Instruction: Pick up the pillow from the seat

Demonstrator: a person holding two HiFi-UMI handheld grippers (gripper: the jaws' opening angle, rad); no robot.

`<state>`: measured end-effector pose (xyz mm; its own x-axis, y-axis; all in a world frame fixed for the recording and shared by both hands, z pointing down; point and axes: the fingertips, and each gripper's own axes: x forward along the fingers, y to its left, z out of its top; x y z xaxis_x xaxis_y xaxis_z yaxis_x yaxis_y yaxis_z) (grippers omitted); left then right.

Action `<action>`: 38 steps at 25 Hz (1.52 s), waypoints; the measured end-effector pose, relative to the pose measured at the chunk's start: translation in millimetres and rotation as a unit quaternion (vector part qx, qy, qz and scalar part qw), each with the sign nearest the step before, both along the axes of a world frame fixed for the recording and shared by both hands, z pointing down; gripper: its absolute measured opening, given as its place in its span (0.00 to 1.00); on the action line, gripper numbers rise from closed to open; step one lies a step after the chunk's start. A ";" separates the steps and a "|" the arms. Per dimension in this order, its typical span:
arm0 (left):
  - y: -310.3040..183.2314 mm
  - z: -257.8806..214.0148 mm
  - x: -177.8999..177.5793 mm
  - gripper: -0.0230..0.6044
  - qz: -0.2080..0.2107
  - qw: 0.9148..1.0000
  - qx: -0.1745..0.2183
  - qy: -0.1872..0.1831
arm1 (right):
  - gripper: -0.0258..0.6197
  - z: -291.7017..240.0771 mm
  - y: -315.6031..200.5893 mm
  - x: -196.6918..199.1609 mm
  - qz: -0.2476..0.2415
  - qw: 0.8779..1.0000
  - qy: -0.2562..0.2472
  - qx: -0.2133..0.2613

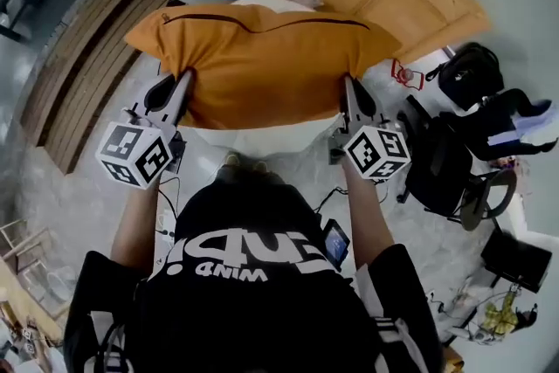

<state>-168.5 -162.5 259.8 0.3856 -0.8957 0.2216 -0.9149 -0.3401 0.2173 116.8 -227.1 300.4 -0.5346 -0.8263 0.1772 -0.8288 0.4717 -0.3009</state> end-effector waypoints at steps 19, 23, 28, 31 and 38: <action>59.9 -51.2 -4.5 0.08 -0.020 0.999 0.026 -0.006 | 0.08 -58.4 58.0 -5.3 0.000 0.998 0.005 0.063; 57.9 -46.1 -0.5 0.08 -0.019 0.999 0.030 -0.006 | 0.08 -53.3 57.1 -1.8 -0.002 0.998 0.017 0.064; 55.8 -43.8 14.3 0.08 -0.013 0.999 0.037 -0.007 | 0.08 -50.6 57.7 13.0 -0.005 0.998 0.018 0.059; 56.5 -45.7 22.7 0.08 -0.012 0.999 0.036 -0.009 | 0.08 -52.5 58.0 21.1 -0.006 0.998 0.018 0.059; 59.2 -44.6 25.4 0.08 -0.015 0.999 0.034 -0.008 | 0.08 -51.0 58.3 23.1 -0.006 0.998 0.020 0.055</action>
